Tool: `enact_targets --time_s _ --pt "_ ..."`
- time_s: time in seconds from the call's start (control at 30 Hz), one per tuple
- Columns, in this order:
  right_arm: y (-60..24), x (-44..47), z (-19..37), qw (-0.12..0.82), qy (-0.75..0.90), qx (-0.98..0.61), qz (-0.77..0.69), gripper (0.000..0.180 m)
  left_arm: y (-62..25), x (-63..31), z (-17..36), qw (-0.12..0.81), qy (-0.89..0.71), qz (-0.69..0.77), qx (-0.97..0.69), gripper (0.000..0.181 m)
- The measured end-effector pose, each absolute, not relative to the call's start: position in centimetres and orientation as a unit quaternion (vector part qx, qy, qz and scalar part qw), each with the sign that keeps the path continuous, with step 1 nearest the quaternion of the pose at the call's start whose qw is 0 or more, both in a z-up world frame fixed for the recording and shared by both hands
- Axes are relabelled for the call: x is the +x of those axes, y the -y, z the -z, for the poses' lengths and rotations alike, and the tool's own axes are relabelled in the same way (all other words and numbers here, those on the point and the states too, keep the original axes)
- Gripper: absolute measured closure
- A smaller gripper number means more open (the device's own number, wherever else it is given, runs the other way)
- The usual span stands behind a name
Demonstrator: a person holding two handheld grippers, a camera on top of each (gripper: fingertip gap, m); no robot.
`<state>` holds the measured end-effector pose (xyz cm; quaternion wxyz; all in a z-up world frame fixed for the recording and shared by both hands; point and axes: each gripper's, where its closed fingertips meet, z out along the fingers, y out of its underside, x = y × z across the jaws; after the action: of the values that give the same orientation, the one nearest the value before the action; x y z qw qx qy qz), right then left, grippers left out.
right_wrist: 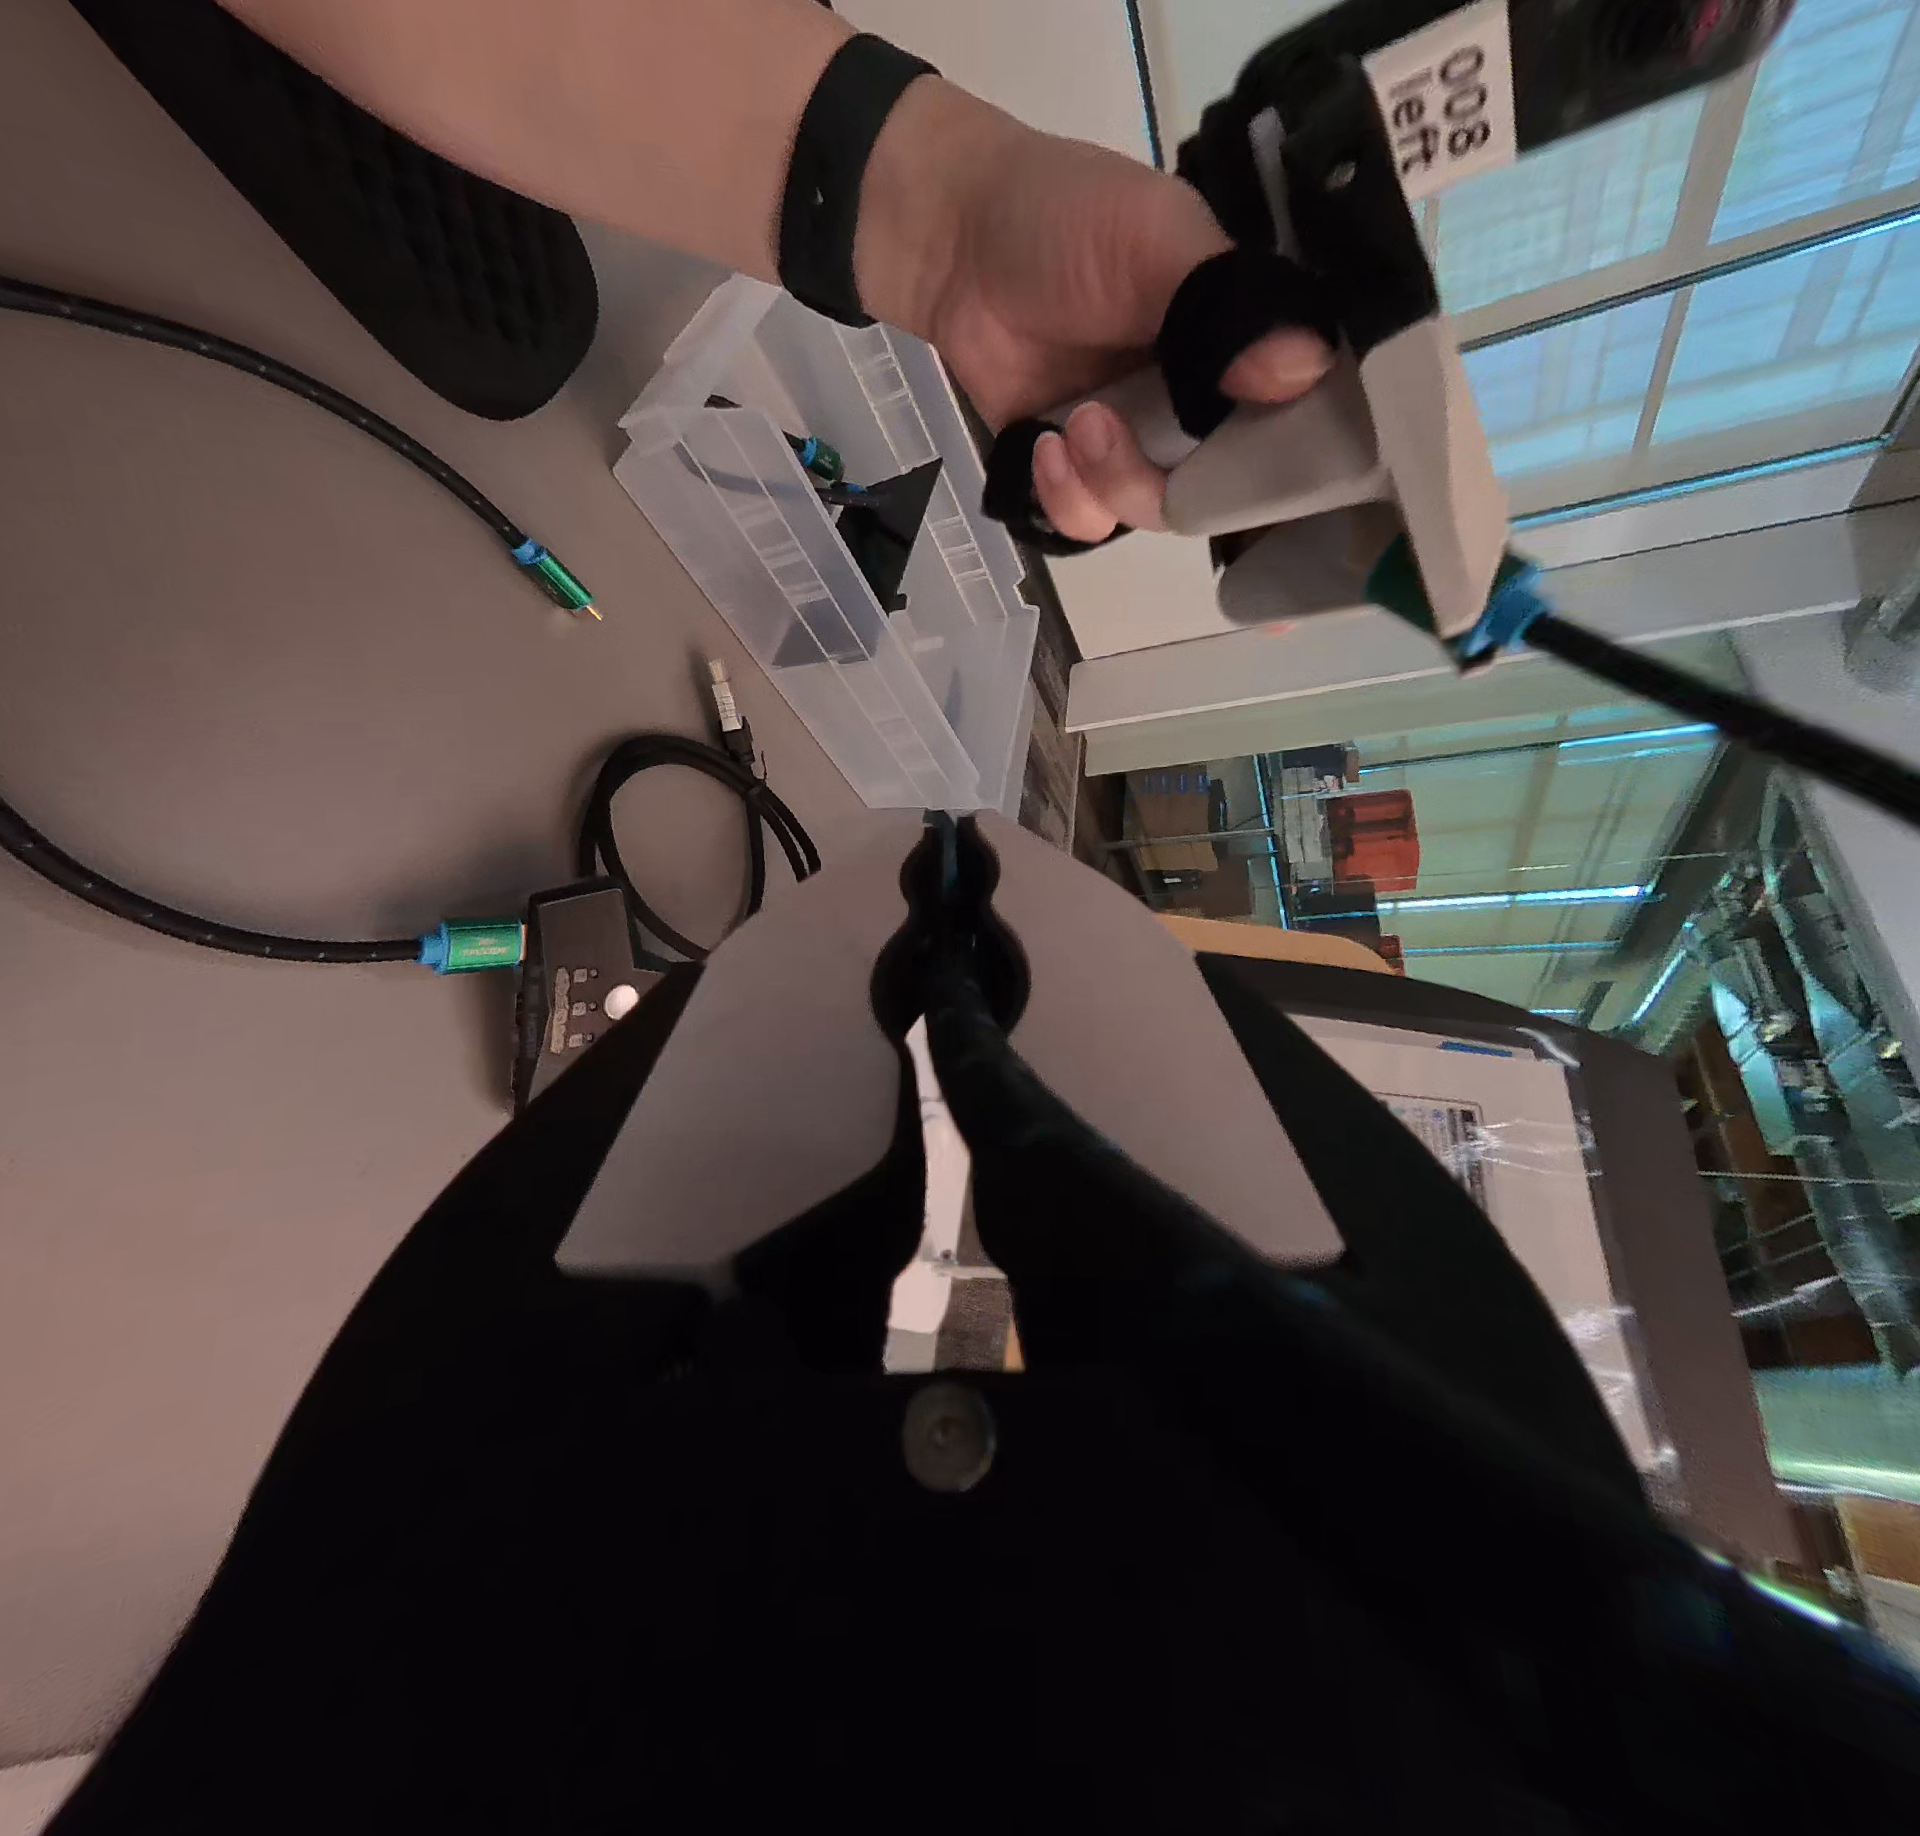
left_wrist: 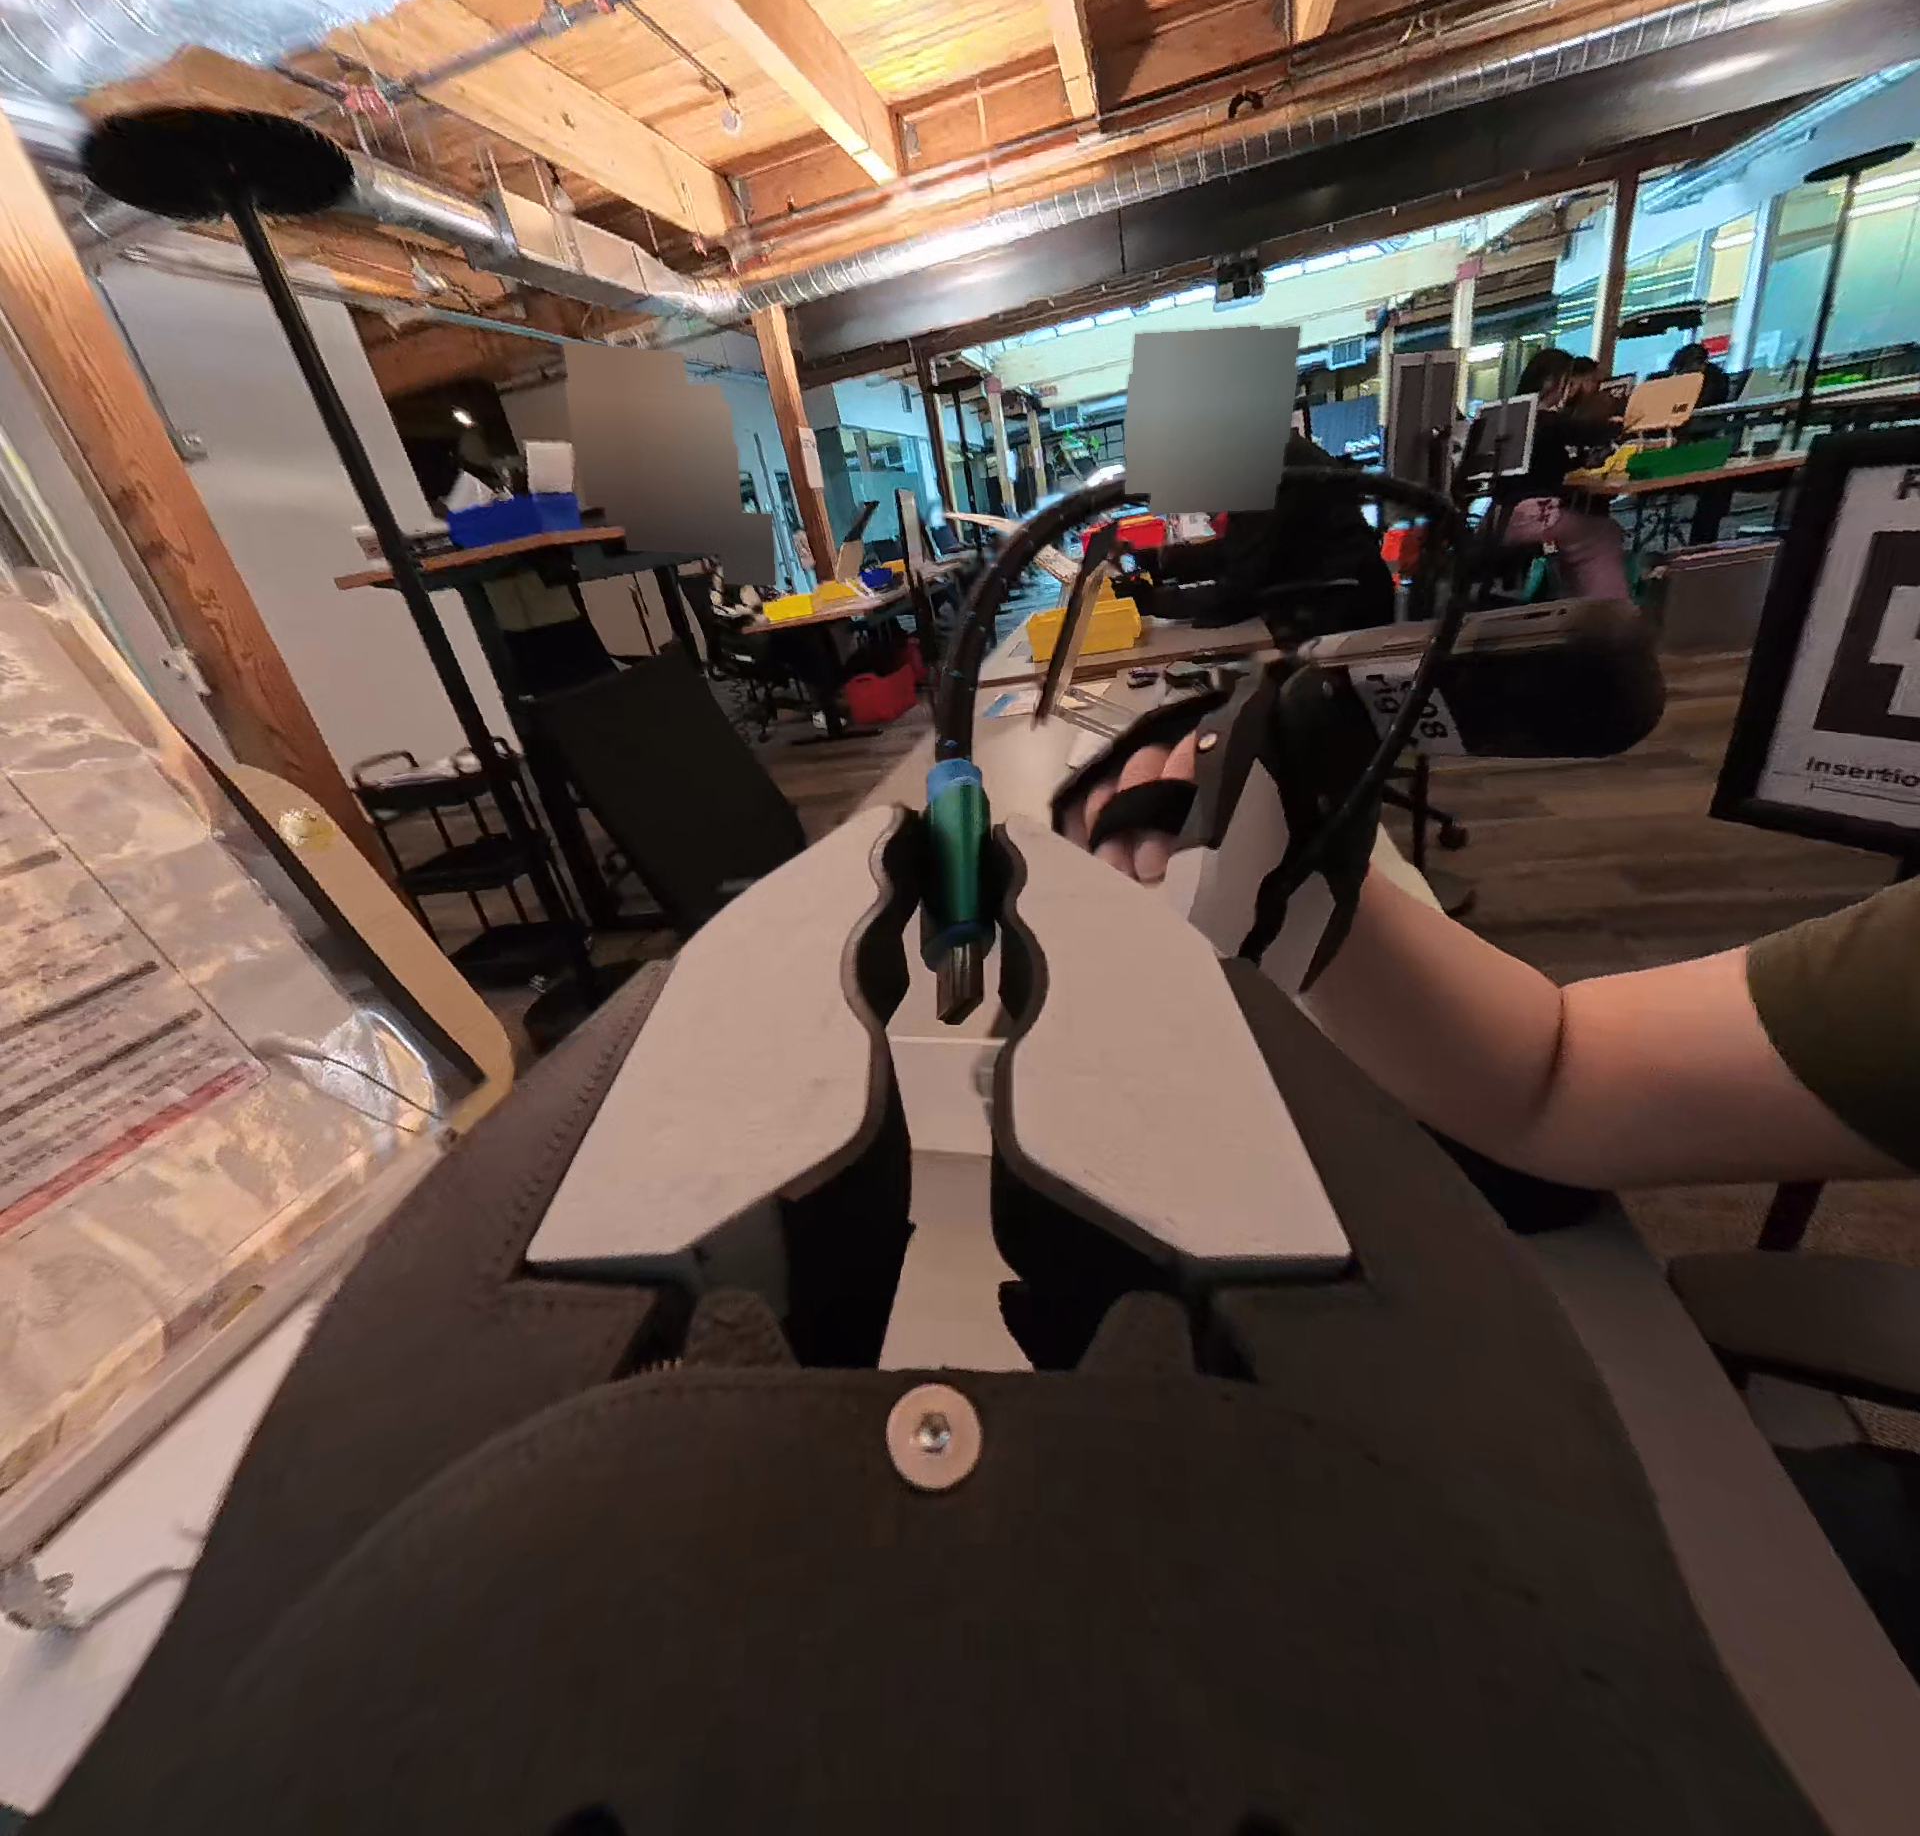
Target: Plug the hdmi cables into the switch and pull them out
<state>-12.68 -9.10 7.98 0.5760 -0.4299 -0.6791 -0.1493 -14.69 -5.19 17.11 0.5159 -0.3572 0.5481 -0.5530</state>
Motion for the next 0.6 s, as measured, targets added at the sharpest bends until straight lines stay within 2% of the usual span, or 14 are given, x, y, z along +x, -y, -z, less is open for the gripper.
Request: enact_targets --time_s 0.23,0.53,0.6 --pt "11.1 -13.9 -8.8 0.549 0.695 -0.404 0.228 0.176 6.5 -14.6 -16.6 0.435 -0.559 0.616 -0.343 0.168" --pt "12.4 -14.6 -9.4 0.566 0.699 -0.391 0.196 0.176 8.0 -14.7 -16.1 0.366 -0.574 0.646 -0.344 0.165" --pt "12.1 -14.2 -9.4 0.563 0.696 -0.397 0.202 0.176 8.2 -14.5 -15.5 0.332 -0.578 0.653 -0.359 0.158"
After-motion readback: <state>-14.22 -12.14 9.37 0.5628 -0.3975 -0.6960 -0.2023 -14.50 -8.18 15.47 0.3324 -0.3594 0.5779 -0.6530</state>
